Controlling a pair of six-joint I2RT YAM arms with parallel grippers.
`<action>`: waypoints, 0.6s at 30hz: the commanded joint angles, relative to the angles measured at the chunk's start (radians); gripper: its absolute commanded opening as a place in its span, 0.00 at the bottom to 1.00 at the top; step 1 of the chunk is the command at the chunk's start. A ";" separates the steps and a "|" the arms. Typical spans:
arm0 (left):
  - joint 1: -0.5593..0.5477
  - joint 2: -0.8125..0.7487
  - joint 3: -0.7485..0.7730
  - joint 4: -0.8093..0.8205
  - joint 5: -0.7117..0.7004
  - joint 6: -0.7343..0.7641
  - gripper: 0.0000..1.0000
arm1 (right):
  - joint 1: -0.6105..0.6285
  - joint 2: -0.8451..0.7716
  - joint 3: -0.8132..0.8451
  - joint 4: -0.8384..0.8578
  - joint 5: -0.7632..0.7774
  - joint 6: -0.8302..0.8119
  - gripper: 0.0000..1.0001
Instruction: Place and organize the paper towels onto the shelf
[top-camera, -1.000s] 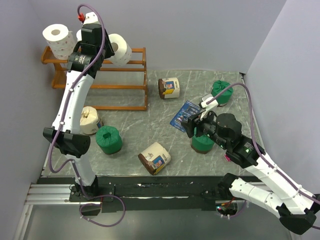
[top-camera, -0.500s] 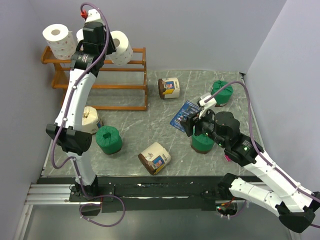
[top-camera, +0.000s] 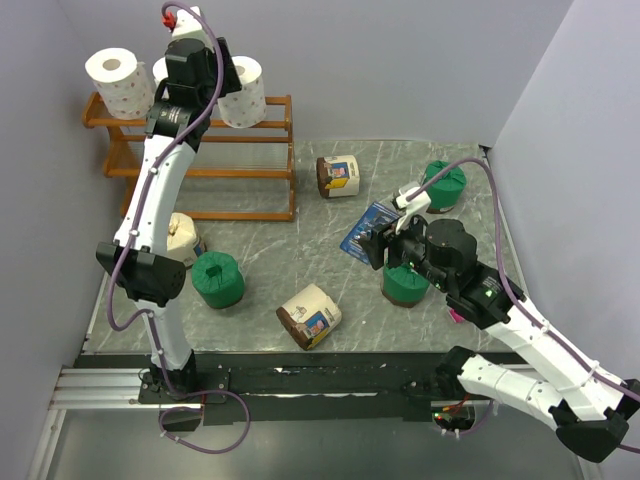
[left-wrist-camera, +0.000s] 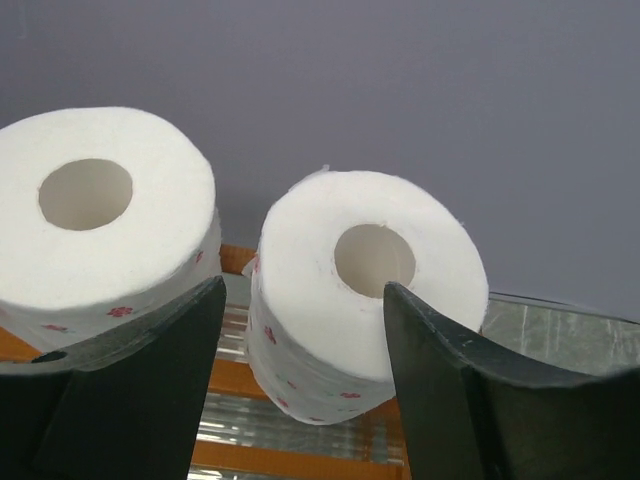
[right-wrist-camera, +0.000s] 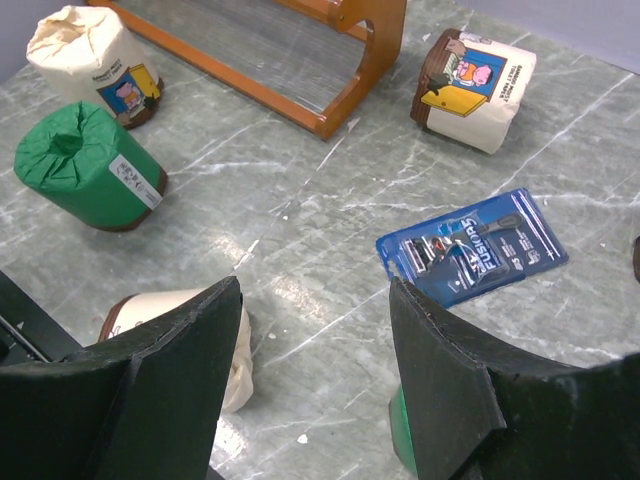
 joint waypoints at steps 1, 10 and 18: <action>0.003 -0.031 0.036 0.075 0.045 0.005 0.74 | 0.004 0.004 0.051 0.018 0.015 -0.003 0.68; 0.001 -0.243 -0.177 0.030 0.099 -0.022 0.99 | 0.006 0.011 0.043 0.020 -0.009 0.017 0.68; 0.003 -0.565 -0.617 -0.072 0.132 -0.126 0.97 | 0.006 0.005 -0.005 0.036 -0.060 0.036 0.68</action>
